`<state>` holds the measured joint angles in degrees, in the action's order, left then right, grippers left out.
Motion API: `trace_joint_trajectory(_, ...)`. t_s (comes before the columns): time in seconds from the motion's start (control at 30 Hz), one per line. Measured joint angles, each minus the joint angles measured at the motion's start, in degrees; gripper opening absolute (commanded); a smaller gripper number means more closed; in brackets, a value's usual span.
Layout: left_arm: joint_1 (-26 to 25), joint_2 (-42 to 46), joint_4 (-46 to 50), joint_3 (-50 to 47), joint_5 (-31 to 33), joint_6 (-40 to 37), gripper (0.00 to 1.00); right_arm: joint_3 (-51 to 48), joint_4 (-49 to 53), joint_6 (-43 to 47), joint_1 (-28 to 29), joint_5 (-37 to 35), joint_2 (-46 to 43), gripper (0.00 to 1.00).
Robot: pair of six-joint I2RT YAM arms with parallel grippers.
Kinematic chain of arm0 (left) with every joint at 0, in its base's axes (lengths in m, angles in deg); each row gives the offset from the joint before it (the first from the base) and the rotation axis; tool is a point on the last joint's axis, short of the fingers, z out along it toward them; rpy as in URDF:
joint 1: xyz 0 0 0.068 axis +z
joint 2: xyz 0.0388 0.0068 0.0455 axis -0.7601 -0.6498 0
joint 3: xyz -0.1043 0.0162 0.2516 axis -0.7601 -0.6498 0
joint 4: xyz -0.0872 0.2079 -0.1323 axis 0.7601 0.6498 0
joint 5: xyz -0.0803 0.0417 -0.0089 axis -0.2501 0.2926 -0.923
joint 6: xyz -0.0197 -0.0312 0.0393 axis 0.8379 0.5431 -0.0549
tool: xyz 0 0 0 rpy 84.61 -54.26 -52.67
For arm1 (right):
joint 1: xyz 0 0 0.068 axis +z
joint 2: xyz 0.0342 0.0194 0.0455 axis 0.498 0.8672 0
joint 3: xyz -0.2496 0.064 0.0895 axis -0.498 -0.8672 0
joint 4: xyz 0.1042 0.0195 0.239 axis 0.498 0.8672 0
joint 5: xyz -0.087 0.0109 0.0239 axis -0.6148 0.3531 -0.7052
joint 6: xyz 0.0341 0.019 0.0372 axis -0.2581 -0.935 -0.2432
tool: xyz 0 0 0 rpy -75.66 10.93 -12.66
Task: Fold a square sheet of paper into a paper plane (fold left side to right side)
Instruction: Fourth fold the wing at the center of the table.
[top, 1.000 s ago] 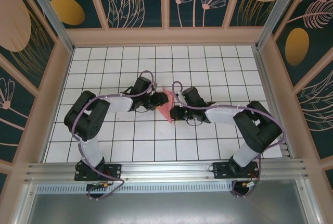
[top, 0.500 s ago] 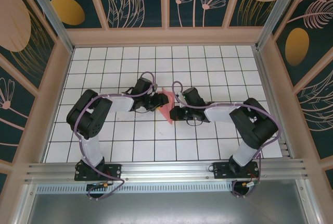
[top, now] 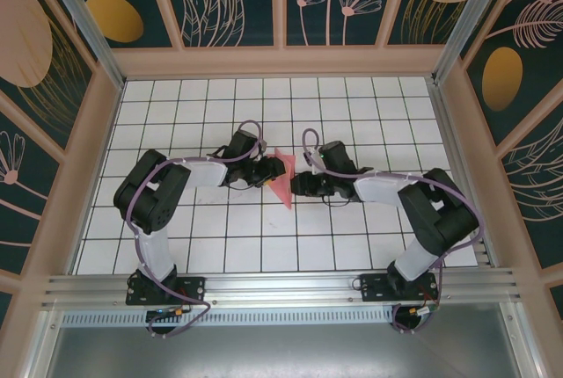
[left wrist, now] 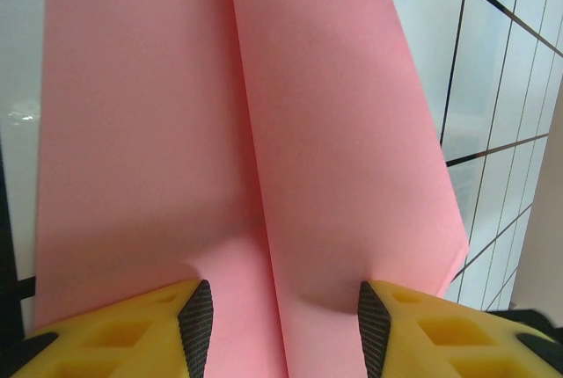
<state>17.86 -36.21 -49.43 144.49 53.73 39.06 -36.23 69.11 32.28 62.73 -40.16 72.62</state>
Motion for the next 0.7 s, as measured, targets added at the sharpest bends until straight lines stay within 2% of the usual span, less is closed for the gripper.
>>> trace_joint_trajectory(0.27, 0.0, 0.0, 0.2, 0.2, 0.0, 0.0, 0.50, 3.1, -2.7, -1.4, -5.6, 6.1, 2.8, 0.34)
trace_joint_trajectory(0.57, -0.1, 0.0, 0.3, 0.2, 0.2, 0.0, 0.50, 7.5, -5.5, -2.8, -6.1, 10.2, 9.2, 0.32)
trace_joint_trajectory(0.7, -0.1, 0.0, 0.4, 0.3, 0.3, 0.0, 0.50, 8.2, -5.8, -3.2, -6.1, 10.8, 10.9, 0.21)
